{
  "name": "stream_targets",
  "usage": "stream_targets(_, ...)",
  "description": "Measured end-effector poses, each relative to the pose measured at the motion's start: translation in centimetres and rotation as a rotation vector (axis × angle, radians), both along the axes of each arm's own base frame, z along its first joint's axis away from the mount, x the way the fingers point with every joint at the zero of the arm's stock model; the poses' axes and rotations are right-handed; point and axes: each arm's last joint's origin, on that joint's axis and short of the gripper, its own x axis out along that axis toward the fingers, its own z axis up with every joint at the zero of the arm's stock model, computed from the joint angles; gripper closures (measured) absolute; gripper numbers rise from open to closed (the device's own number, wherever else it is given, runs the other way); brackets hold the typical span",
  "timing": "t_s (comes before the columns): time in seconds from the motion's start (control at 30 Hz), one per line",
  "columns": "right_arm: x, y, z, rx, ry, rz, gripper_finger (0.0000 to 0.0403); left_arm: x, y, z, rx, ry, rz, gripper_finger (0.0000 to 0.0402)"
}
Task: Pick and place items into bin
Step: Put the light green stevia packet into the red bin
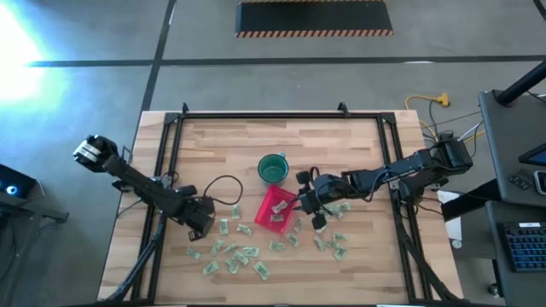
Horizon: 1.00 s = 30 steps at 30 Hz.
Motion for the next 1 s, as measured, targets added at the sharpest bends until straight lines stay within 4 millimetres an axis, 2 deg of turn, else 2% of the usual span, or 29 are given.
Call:
stream_targets(0.27,0.0,0.0,0.0,-0.001,0.000,-0.002,0.0330,2.2,-0.7,2.8,0.111,-0.192,-0.132,0.0402)
stream_targets(0.67,-0.1,0.0,-0.2,-0.006,0.024,-0.004,0.0330,6.8,-2.5,5.9,0.276,-0.693,-0.524,0.0402)
stream_targets(0.83,-1.4,-0.3,-0.3,-0.018,0.146,-0.044,0.0330,8.1,-2.3,6.3,0.355,-0.811,-0.594,0.0402)
stream_targets(1.0,-3.2,-0.8,1.2,-0.015,0.204,-0.186,0.0330,9.4,-1.4,5.9,0.394,-0.825,-0.589,0.0401)
